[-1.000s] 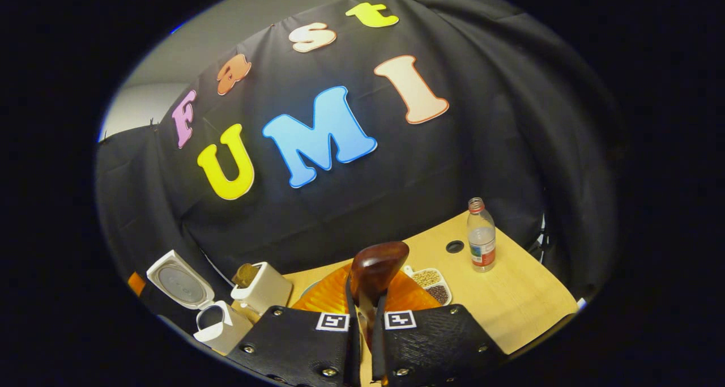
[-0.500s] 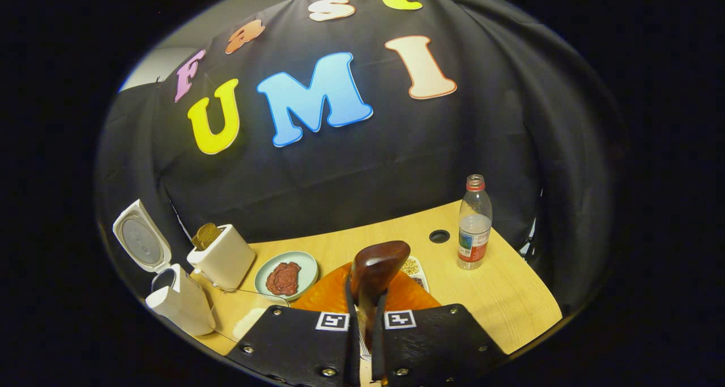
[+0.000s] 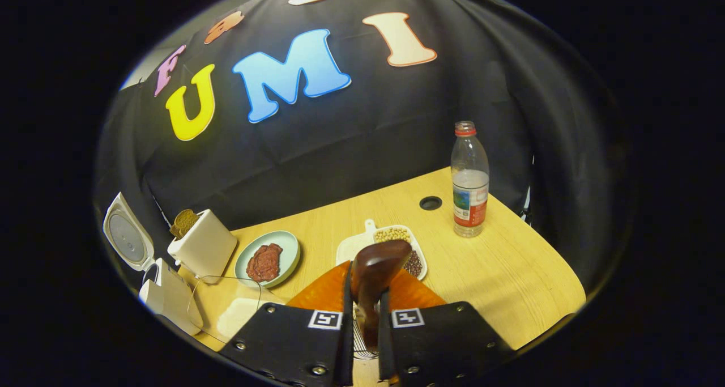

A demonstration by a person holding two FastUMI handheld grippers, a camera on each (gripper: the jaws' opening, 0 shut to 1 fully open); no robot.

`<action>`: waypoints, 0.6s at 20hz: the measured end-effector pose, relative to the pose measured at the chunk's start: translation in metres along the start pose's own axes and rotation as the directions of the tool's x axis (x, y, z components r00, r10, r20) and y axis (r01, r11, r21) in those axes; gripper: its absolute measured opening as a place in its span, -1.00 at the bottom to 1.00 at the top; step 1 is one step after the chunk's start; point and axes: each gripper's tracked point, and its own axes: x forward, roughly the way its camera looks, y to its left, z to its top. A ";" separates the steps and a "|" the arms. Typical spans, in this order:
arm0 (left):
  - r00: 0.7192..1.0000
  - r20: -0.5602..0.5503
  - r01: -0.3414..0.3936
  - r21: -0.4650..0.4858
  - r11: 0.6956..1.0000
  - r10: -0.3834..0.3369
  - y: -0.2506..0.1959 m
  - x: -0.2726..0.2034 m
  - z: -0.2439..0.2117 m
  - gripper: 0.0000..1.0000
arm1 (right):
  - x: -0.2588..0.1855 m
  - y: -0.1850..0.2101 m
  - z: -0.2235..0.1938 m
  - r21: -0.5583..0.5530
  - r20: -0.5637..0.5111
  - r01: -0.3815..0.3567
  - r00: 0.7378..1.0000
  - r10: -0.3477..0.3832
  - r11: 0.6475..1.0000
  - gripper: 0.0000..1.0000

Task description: Close the left gripper, press the button to open the rice cooker; take a wooden spoon from the chopstick holder with the right hand, scoop a spoonful of rice and pour it into the rice cooker, then put the wooden spoon back into the chopstick holder.

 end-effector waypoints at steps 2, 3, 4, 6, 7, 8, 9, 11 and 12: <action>1.000 0.007 0.017 0.000 1.000 -0.017 -0.004 0.001 0.001 0.84 | -0.022 -0.019 0.009 -0.039 0.029 0.045 0.999 -0.044 0.998 0.23; 1.000 0.009 0.028 0.001 1.000 -0.028 -0.007 0.002 0.002 0.84 | -0.020 -0.030 0.013 -0.062 0.050 0.077 0.996 -0.074 0.995 1.00; 0.999 0.011 0.040 0.001 0.999 -0.040 -0.009 0.003 0.001 0.86 | -0.029 -0.038 0.022 -0.075 0.077 0.099 0.993 -0.093 0.992 0.99; 0.998 0.018 0.061 -0.006 0.998 -0.061 -0.013 0.006 0.002 0.84 | -0.054 -0.044 0.043 -0.099 0.130 0.128 0.985 -0.114 0.987 0.99; 0.997 0.022 0.071 -0.011 0.997 -0.070 -0.015 0.007 0.003 0.84 | -0.067 -0.041 0.054 -0.108 0.159 0.125 0.981 -0.107 0.986 0.99; 0.997 0.024 0.077 -0.013 0.997 -0.077 -0.016 0.010 0.004 0.84 | -0.081 -0.037 0.065 -0.114 0.188 0.116 0.978 -0.094 0.987 0.99; 0.996 0.023 0.081 -0.012 0.997 -0.081 -0.017 0.012 0.005 0.84 | -0.094 -0.032 0.077 -0.123 0.222 0.113 0.971 -0.084 0.986 0.99; 0.996 0.022 0.088 -0.009 0.996 -0.088 -0.014 0.014 0.004 0.84 | -0.118 -0.025 0.098 -0.145 0.277 0.120 0.958 -0.077 0.982 0.99; 0.996 0.020 0.088 -0.010 0.996 -0.088 -0.014 0.016 0.005 0.84 | -0.129 -0.016 0.108 -0.142 0.295 0.106 0.954 -0.060 0.984 0.99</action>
